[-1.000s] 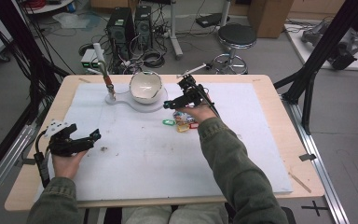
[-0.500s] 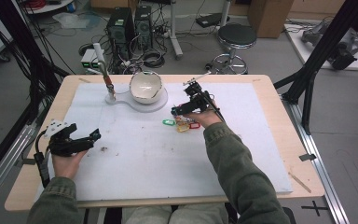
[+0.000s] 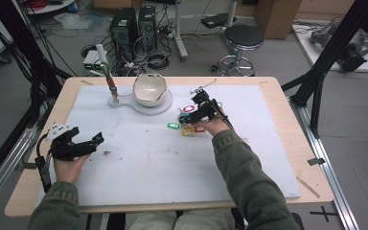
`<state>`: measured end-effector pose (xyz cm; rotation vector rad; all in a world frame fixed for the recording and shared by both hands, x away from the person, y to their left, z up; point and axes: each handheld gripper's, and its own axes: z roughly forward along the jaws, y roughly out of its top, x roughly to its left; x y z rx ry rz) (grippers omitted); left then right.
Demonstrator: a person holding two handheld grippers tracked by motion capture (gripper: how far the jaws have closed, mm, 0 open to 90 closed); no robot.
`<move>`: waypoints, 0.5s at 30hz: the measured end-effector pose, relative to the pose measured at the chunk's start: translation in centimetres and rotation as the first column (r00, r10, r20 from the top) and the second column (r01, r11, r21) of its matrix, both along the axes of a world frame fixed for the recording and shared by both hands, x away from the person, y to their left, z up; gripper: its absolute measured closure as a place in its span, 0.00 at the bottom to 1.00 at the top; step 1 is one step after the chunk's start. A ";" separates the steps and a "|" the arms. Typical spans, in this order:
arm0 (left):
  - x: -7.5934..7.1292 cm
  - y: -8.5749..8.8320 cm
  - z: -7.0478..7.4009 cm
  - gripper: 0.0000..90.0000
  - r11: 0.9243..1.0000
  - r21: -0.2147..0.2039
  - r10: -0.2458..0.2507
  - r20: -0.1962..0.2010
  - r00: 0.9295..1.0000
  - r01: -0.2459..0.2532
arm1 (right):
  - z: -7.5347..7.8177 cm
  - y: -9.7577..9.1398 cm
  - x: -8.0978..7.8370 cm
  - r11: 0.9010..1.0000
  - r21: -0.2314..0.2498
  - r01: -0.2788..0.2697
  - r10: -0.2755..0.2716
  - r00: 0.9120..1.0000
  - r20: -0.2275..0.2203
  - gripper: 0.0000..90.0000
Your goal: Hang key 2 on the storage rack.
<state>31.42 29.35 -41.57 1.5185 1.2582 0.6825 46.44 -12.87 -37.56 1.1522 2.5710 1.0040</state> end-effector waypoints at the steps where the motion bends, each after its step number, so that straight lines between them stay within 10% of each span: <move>1: 0.0 0.0 0.0 0.02 1.000 0.002 -0.002 -0.001 1.000 0.002 | -0.1 0.0 0.0 1.000 -0.001 0.000 0.000 1.000 -0.006 0.02; 15: 0.0 0.0 0.0 0.02 1.000 0.006 -0.005 -0.001 1.000 0.005 | -2.3 0.5 0.2 0.998 -0.052 -0.043 0.041 0.998 -0.045 0.02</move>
